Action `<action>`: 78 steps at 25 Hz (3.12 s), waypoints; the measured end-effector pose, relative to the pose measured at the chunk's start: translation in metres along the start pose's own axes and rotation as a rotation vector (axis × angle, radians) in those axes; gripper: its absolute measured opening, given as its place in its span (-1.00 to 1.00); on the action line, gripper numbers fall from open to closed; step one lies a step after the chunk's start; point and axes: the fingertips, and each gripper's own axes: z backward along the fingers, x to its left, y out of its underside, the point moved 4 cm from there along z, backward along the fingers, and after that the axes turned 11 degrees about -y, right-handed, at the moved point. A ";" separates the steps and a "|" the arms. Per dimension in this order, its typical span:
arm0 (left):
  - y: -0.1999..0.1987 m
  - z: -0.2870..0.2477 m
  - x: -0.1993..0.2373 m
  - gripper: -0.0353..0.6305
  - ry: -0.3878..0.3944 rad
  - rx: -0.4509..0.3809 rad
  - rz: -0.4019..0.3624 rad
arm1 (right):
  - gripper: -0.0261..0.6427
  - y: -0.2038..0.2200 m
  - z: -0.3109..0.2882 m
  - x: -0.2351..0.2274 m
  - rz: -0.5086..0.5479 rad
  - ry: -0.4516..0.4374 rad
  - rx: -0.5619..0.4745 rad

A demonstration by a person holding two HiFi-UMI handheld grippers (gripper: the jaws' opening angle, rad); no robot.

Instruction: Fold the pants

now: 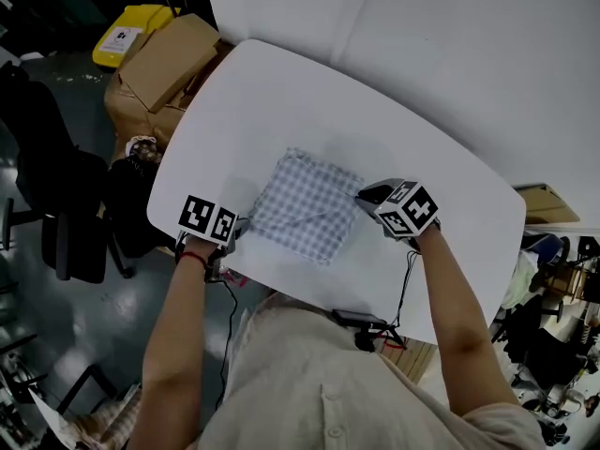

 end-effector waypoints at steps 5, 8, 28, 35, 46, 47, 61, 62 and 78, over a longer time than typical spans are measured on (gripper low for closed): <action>-0.039 0.053 -0.024 -0.64 -0.107 -0.240 -0.182 | -0.63 0.000 0.033 0.007 -0.019 0.087 -0.128; -0.076 0.051 -0.061 -0.73 -0.013 -0.275 -0.359 | -0.60 0.003 0.020 0.057 0.090 0.012 -0.094; -0.147 -0.007 -0.045 -0.82 0.101 -0.195 -0.118 | -0.65 0.037 -0.024 0.111 0.022 -0.222 -0.104; -0.097 0.034 -0.056 -0.82 0.235 -0.379 0.021 | -0.68 0.024 0.020 0.104 -0.133 -0.105 -0.412; -0.031 0.061 -0.145 -0.82 0.299 -0.510 -0.176 | -0.77 0.016 0.021 0.140 -0.196 -0.058 -0.573; -0.028 0.064 -0.153 -0.82 0.305 -0.526 -0.205 | -0.78 0.016 0.023 0.143 -0.197 -0.053 -0.584; 0.005 0.072 -0.199 -0.82 0.390 -0.513 -0.448 | -0.87 0.016 0.037 0.172 -0.241 -0.044 -0.713; 0.006 0.072 -0.198 -0.82 0.389 -0.510 -0.449 | -0.87 0.015 0.037 0.171 -0.235 -0.038 -0.710; 0.006 0.073 -0.184 -0.82 0.417 -0.516 -0.422 | -0.88 -0.001 0.041 0.171 -0.209 0.032 -0.677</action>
